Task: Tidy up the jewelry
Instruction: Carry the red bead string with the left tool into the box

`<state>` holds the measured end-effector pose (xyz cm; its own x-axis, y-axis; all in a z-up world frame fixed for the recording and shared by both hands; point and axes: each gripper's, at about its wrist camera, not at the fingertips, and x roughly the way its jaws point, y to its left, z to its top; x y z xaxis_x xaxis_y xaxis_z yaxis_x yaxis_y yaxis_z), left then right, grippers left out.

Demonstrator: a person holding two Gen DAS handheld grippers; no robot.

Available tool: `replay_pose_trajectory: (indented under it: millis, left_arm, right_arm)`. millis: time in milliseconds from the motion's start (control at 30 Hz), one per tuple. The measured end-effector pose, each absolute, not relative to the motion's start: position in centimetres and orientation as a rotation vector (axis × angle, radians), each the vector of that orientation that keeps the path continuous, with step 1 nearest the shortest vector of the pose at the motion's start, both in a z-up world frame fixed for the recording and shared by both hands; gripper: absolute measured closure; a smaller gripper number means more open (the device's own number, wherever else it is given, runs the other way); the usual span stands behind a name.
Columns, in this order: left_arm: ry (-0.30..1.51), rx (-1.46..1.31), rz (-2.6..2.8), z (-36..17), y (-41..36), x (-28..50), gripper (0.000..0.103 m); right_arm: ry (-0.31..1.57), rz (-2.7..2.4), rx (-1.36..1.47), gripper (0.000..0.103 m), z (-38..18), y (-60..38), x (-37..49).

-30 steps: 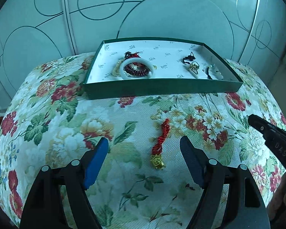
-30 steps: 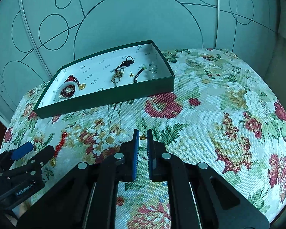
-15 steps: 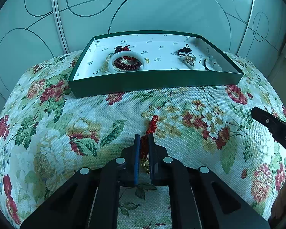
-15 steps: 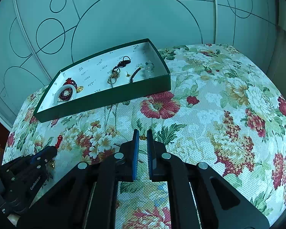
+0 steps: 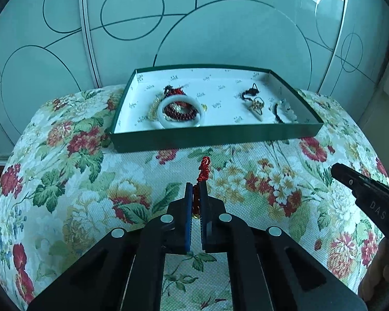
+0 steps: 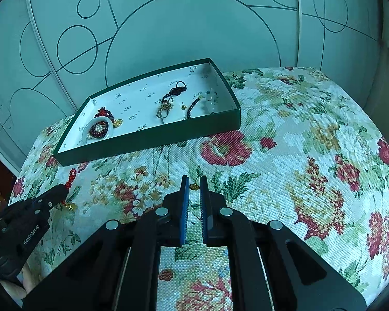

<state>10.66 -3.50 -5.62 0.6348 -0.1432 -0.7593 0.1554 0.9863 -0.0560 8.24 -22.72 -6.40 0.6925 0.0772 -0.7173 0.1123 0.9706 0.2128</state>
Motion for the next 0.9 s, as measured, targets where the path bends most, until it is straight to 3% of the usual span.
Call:
replay_pose_trajectory:
  millis: [900]
  left_arm:
    - [0.738,-0.04,-0.194,-1.0,-3.4,15.8,0.099]
  right_arm:
    - [0.74,0.059,0.184,0.095,-2.0,-19.7,13.7]
